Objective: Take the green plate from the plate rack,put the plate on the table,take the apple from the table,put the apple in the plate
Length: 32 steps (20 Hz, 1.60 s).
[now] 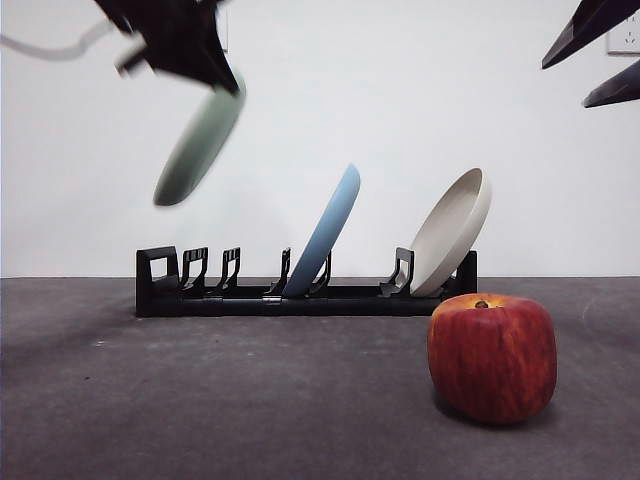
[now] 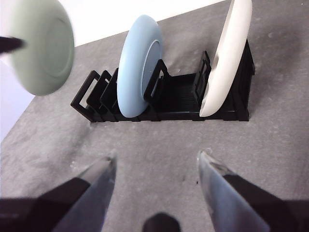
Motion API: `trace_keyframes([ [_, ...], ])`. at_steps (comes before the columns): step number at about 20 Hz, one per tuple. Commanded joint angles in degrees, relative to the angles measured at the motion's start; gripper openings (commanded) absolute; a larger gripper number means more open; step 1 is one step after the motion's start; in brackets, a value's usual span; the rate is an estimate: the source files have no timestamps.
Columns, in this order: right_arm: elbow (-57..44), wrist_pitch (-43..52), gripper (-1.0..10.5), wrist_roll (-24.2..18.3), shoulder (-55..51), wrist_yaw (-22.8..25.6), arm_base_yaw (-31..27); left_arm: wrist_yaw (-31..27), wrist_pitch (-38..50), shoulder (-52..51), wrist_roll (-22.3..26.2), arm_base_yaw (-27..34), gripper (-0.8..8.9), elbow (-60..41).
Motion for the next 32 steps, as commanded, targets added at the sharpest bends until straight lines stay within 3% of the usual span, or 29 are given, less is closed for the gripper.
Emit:
trace_keyframes([
  [1, 0.20, 0.26, 2.8, -0.46, 0.17, 0.13, 0.13, 2.82, -3.72, -4.42, 3.30, -1.33, -0.09, -0.04],
  [5, 0.20, 0.26, 2.8, -0.46, 0.17, 0.15, 0.13, 2.91, -12.07, -10.34, 7.58, -4.26, -0.09, -0.04],
  [9, 0.20, 0.28, 2.8, -0.46, 0.17, 0.15, 0.13, 0.92, -22.60, -17.86, 12.09, -10.97, -0.09, -0.04],
  [14, 0.20, 0.28, 2.8, -0.46, 0.17, 0.15, 0.13, -17.84, -32.83, -20.31, 12.22, -24.37, -0.09, -0.79],
  [17, 0.20, 0.28, 2.8, -0.46, 0.17, 0.15, 0.11, -25.44, -29.88, -20.31, 8.92, -33.33, -0.09, -7.48],
  [21, 0.20, 0.31, 2.8, -0.46, 0.17, 0.15, 0.09, -31.85, -17.42, -19.28, 5.55, -40.87, -0.09, -21.42],
  [25, 0.20, 0.28, 2.8, -0.46, 0.17, 0.15, 0.09, -31.89, -10.29, -12.79, 5.92, -42.14, -0.09, -28.13],
  [32, 0.20, 0.26, 2.8, -0.46, 0.17, 0.15, 0.09, -35.36, -7.21, 2.56, 8.57, -42.49, -0.09, -28.37],
])
